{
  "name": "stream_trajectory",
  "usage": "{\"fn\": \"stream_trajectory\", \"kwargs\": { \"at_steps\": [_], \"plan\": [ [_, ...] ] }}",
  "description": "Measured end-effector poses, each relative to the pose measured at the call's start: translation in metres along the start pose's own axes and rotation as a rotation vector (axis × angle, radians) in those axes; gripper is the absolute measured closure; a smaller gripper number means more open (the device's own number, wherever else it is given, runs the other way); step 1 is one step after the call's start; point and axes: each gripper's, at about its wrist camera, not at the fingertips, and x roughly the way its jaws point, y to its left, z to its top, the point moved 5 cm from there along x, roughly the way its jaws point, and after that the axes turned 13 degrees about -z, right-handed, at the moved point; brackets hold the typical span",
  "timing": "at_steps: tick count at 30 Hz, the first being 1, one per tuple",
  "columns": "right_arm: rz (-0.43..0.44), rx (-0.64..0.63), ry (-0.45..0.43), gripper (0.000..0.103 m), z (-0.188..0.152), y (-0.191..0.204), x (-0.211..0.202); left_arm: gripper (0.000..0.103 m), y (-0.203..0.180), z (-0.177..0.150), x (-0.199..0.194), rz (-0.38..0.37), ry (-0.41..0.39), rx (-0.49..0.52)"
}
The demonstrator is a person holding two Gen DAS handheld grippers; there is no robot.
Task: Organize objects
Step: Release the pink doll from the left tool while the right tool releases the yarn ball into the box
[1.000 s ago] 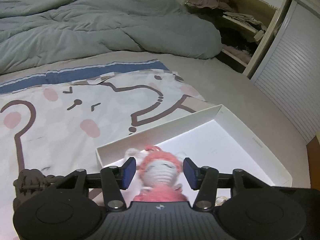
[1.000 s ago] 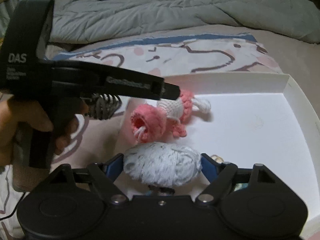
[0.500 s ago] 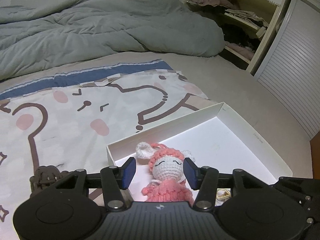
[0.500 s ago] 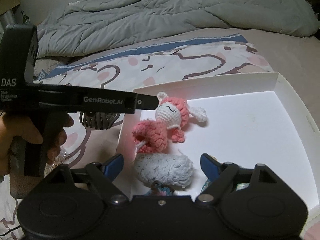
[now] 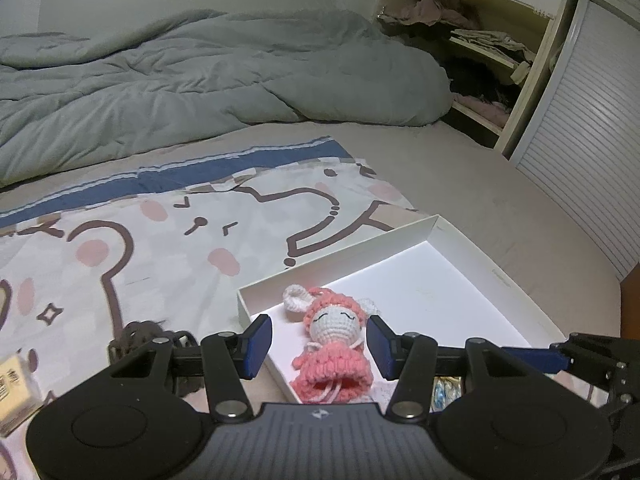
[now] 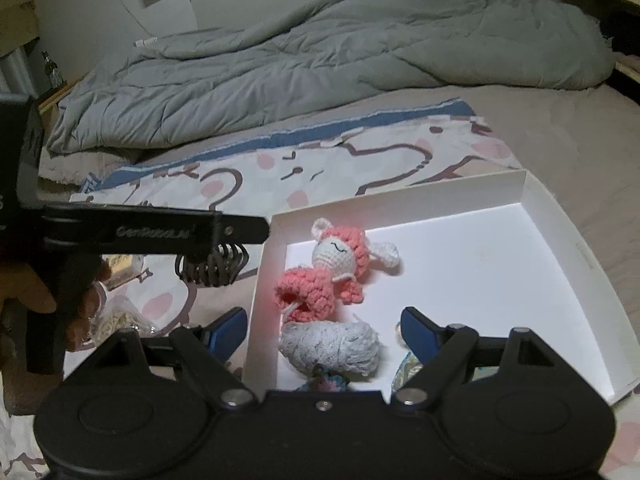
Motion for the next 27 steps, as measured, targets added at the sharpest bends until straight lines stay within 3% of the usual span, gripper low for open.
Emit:
{"fn": "stream_trajectory", "kwargs": {
  "at_steps": [17,27],
  "plan": [
    [-0.028,0.002,-0.036,0.019,-0.006,-0.005,-0.039,0.049,-0.012,-0.024,-0.056,0.042,0.002,-0.053],
    [-0.067,0.006,-0.055,0.017,-0.011,-0.014,-0.050,0.027,-0.011,-0.038,-0.079,0.083,0.006,-0.068]
  ]
}}
